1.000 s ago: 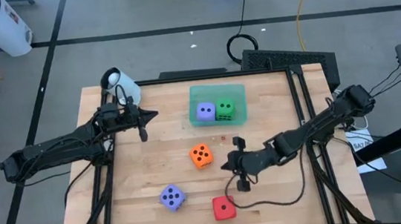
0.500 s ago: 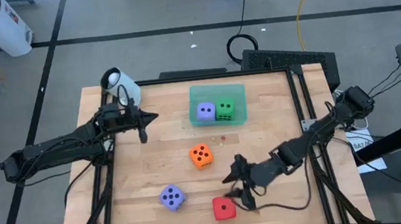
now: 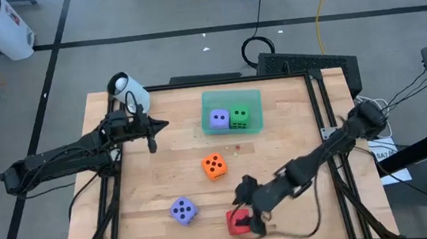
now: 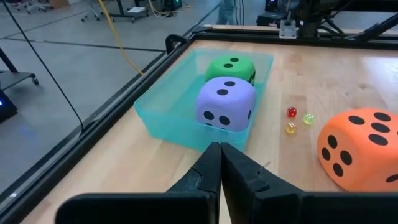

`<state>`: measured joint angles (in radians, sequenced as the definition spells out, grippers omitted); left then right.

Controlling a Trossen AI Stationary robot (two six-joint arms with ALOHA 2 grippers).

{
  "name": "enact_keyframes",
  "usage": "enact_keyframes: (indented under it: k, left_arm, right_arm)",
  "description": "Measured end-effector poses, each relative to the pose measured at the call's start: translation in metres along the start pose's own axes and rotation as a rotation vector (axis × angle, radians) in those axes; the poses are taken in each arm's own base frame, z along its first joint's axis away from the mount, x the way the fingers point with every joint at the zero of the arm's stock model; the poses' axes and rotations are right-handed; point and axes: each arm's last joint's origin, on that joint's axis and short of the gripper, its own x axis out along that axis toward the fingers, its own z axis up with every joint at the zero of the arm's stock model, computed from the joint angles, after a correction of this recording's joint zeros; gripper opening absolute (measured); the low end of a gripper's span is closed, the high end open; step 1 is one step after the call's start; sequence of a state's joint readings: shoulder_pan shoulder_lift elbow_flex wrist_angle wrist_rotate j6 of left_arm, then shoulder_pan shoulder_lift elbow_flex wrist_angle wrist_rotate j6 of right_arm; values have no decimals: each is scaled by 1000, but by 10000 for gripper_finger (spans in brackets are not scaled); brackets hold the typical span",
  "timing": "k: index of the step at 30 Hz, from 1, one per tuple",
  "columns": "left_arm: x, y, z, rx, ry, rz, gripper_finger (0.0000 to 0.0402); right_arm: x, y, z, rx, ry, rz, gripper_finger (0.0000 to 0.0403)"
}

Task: Pick & Place Dice
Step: Put the large red dice into the light blue bin

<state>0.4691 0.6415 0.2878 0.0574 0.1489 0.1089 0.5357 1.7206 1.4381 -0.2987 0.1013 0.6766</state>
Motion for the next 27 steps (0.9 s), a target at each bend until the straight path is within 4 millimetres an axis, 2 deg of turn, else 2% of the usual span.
enact_keyframes:
  k: [5, 9, 14, 22, 27]
  left_arm:
    - [0, 0, 0, -14, 5, -1, 21]
    - [0, 0, -1, -27, 14, -1, 21]
    - [0, 0, -2, -22, 17, -3, 21]
    - [0, 0, -2, -19, 18, -2, 21]
    - [0, 0, -1, -13, 11, -2, 21]
  right_arm:
    - [14, 18, 20, -46, 211, -190, 326]
    - [26, 28, 30, -115, 269, -191, 326]
    - [48, 27, 22, -202, 337, -190, 326]
    - [50, 20, 18, -203, 383, -231, 326]
    - [55, 20, 6, -209, 406, -245, 326]
